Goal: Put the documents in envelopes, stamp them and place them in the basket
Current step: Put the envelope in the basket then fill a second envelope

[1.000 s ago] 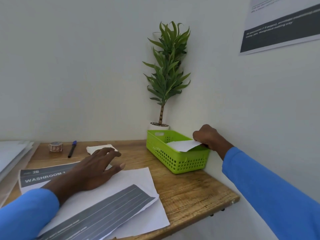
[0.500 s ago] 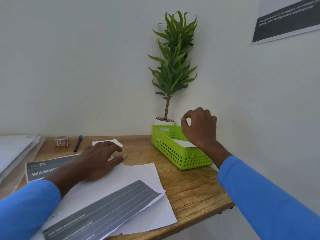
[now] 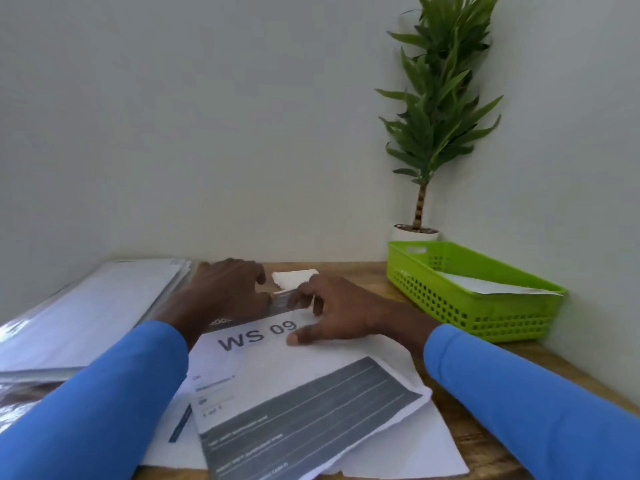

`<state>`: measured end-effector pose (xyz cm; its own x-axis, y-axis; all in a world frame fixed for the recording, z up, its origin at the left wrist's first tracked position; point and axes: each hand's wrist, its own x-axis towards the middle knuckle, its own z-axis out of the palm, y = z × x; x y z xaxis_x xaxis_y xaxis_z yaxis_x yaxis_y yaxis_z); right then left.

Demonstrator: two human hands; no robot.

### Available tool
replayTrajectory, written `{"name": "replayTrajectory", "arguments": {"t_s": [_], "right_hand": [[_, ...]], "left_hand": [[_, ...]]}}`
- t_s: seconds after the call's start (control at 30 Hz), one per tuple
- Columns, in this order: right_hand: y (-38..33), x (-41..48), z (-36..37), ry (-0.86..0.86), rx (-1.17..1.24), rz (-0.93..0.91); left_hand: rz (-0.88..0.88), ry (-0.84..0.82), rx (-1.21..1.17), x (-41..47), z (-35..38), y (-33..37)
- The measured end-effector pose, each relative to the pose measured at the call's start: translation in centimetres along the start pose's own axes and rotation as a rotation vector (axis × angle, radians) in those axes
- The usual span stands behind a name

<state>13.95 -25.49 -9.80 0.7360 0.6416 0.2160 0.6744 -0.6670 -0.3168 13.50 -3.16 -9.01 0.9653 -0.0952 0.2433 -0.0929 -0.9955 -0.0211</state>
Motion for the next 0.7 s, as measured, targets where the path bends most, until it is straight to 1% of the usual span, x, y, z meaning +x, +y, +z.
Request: {"name": "replayTrajectory", "arguments": {"t_s": [0.03, 0.13, 0.2, 0.23, 0.3, 0.37, 0.4, 0.47, 0.53, 0.6, 0.7], "right_hand": [[0.5, 0.2, 0.9, -0.004, 0.015, 0.011], [2.2, 0.5, 2.6, 0.172, 0.099, 0.034], [2.7, 0.7, 3.0, 0.214, 0.088, 0.016], [2.8, 0.7, 3.1, 0.214, 0.070, 0.007], [3.1, 0.7, 3.2, 0.246, 0.054, -0.003], [3.5, 1.0, 3.1, 0.354, 0.073, -0.006], [3.7, 1.3, 3.0, 0.445, 0.108, 0.004], [3.8, 1.7, 2.2, 0.647, 0.261, 0.071], [4.1, 1.9, 1.2, 0.781, 0.423, 0.160], [4.5, 1.6, 0.2, 0.829, 0.549, 0.229], [4.8, 0.8, -0.7, 0.795, 0.711, 0.269]], "left_hand": [[-0.006, -0.008, 0.006, 0.1, -0.1, -0.3], [-0.017, -0.037, 0.037, 0.3, 0.2, -1.1], [-0.033, -0.055, 0.000, 0.3, 0.6, -1.7], [-0.032, -0.040, -0.034, 0.3, 0.7, -1.9], [-0.012, 0.041, -0.092, 0.4, 0.4, -2.0], [0.022, 0.138, -0.111, 0.3, -0.3, -1.6], [0.044, 0.189, -0.106, 0.2, -0.7, -1.4], [0.097, 0.282, -0.088, -0.2, -1.2, -0.9], [0.142, 0.348, -0.072, -0.6, -1.6, -0.4], [0.174, 0.348, -0.061, -0.8, -1.7, 0.0], [0.222, 0.269, -0.065, -1.3, -1.8, 0.4]]}}
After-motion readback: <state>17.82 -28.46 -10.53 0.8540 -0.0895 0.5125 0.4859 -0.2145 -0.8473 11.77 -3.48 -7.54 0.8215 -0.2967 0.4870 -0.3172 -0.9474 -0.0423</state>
